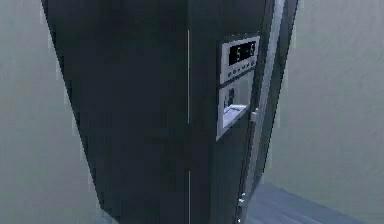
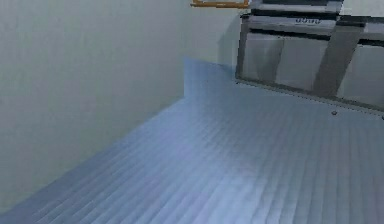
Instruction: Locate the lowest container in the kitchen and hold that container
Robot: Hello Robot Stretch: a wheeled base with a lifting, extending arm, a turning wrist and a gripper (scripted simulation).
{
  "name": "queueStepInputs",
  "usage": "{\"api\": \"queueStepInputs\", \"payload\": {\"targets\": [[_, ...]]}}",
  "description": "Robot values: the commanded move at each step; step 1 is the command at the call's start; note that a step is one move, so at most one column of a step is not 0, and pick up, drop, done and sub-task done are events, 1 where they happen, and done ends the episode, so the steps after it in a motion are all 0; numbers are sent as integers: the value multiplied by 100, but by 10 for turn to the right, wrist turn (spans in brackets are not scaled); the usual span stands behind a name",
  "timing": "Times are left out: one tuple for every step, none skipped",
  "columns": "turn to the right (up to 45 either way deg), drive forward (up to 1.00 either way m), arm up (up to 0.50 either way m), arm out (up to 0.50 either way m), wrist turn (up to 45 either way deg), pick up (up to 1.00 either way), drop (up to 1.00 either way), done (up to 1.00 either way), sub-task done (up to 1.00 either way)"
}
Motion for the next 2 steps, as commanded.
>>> {"api": "queueStepInputs", "payload": {"targets": [[-450,0,0,0,0,0,0,0,0],[-270,0,0,0,0,0,0,0,0]]}}
